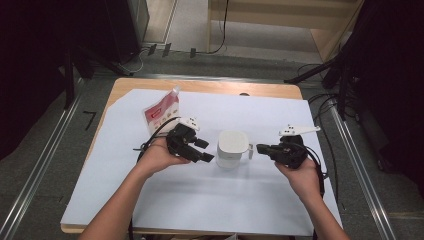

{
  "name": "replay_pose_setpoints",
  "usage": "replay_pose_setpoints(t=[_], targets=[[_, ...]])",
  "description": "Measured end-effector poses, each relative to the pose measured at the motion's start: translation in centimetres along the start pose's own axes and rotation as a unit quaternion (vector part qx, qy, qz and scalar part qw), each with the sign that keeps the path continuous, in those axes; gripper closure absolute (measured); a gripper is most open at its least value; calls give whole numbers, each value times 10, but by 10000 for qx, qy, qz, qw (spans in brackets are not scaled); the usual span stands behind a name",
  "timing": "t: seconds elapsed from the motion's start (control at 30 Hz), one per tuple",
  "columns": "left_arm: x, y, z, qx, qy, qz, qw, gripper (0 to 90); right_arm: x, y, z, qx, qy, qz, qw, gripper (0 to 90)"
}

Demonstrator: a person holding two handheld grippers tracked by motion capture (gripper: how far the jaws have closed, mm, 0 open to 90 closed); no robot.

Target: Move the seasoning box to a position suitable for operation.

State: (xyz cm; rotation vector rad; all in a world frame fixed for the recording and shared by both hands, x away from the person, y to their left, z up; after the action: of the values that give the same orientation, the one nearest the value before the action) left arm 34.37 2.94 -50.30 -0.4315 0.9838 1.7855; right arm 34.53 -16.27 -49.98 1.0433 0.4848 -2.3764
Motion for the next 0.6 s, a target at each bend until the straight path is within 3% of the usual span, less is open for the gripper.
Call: replay_pose_setpoints(t=[0.07, 0.1, 0.27, 0.4, 0.53, 0.6], targets=[[-10, 3, 2, -34, -53, -218, 9997, 352, -4, 2, -3, -2, -71, 46, 10000, 900], [-12, 2, 2, -33, -109, -234, 9997, 347, -5, 3, -4, 14, -112, 80, 9999, 900], [-21, -2, 2, 45, -125, -145, 9998, 312, -8, 2, -11, -47, -163, 66, 9998, 900], [-24, -4, 2, 59, -21, -204, 9998, 294, -6, 1, -13, -34, -165, 90, 9998, 900], [-22, -2, -1, 85, -127, -321, 9994, 253, -4, 0, -14, -36, -169, 70, 9998, 900], [-22, -1, -4, 133, -108, -217, 9996, 244, -3, 0, -15, -28, -164, 76, 9998, 900]])
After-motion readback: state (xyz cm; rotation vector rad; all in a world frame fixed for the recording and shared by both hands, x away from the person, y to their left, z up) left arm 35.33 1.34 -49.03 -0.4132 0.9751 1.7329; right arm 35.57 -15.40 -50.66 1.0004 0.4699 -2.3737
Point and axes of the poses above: each handheld gripper's, and its own axes: z roughly backward along the jaws, x roughly out of its underside, y roughly to its right, the point moved 10 cm from there along -z, roughly forward along the jaws, and after that the axes turned 13 degrees about x, right-handed, at the moved point
